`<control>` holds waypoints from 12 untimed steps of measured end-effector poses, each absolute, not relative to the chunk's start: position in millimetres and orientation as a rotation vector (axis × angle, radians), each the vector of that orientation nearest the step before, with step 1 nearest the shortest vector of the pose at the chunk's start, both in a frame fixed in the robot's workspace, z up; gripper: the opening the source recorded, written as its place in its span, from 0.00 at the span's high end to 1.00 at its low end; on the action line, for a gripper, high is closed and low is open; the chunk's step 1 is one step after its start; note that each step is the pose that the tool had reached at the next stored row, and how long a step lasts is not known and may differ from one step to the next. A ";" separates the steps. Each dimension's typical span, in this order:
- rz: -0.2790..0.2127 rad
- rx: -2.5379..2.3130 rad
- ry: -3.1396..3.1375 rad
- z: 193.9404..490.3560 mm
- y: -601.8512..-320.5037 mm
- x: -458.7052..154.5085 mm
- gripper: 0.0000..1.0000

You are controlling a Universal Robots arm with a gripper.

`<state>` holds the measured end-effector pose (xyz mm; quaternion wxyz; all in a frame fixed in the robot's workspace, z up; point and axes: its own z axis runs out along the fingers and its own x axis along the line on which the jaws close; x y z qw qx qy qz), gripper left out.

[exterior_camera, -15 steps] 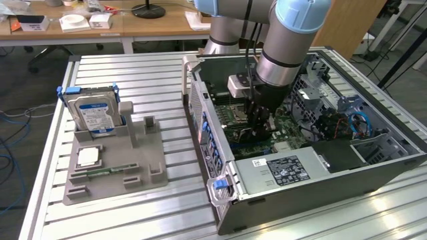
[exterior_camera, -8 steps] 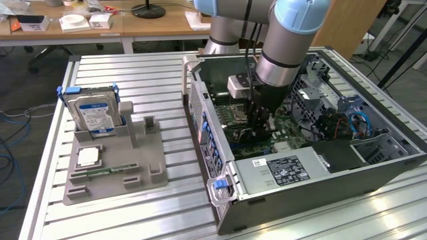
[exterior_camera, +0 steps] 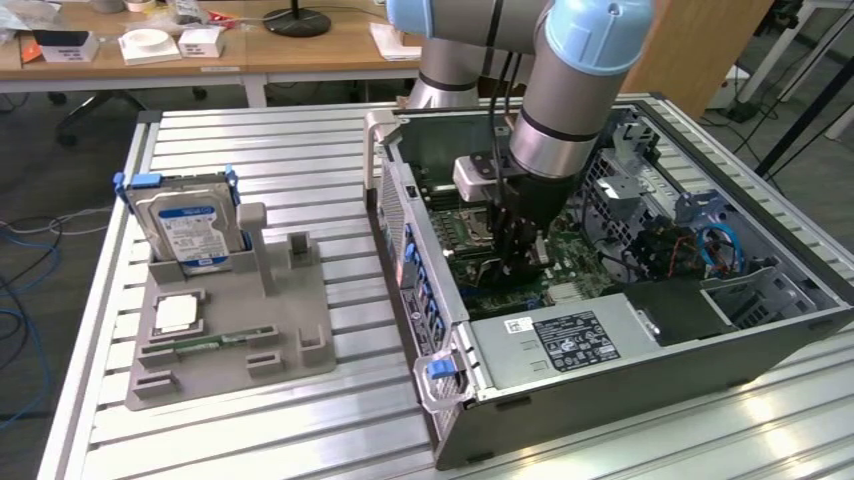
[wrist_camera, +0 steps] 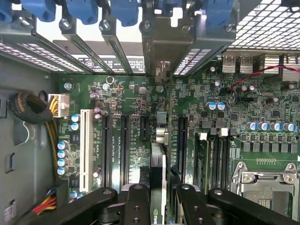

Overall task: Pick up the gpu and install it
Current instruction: 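Insert the gpu into the slot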

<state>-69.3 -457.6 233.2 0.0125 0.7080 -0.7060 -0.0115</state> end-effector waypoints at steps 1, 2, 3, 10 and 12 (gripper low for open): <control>-0.036 2.207 -2.201 233.1 -457.6 -69.3 0.74; -0.036 2.207 -2.200 233.2 -457.6 -69.3 0.74; -0.036 2.207 -2.200 233.2 -457.6 -69.3 0.74; -0.036 2.207 -2.201 233.7 -457.6 -69.4 0.61; -0.036 2.207 -2.201 238.0 -457.6 -69.3 0.55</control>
